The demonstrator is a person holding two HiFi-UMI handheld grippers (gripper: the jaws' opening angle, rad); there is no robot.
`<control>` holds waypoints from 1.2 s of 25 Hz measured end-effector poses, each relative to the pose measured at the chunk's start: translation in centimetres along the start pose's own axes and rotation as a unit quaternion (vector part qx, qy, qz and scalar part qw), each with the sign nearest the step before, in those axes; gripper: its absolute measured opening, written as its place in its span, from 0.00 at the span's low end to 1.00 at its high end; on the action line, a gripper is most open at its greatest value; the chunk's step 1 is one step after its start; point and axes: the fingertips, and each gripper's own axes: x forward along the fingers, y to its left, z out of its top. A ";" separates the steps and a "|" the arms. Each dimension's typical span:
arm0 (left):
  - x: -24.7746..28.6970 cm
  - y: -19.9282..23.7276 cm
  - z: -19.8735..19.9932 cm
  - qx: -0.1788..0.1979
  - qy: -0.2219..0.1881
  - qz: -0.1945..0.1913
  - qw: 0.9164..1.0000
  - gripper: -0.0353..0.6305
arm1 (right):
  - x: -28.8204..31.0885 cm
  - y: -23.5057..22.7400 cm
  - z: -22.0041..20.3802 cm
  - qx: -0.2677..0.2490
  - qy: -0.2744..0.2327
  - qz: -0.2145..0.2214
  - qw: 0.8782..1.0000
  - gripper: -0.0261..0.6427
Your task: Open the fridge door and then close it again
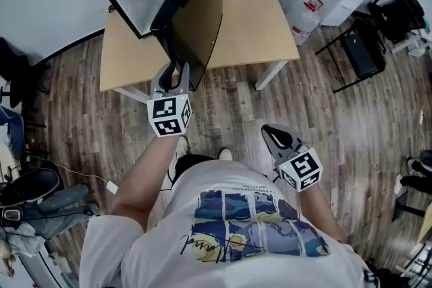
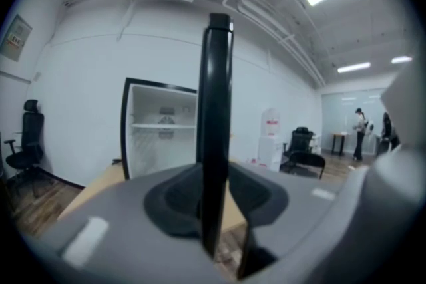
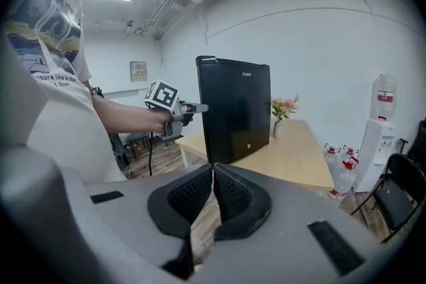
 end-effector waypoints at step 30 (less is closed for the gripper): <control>1.4 -13.7 0.5 0.021 0.025 -0.033 0.999 0.23 | -3.2 -0.4 -2.3 0.016 0.001 -0.022 1.000 0.06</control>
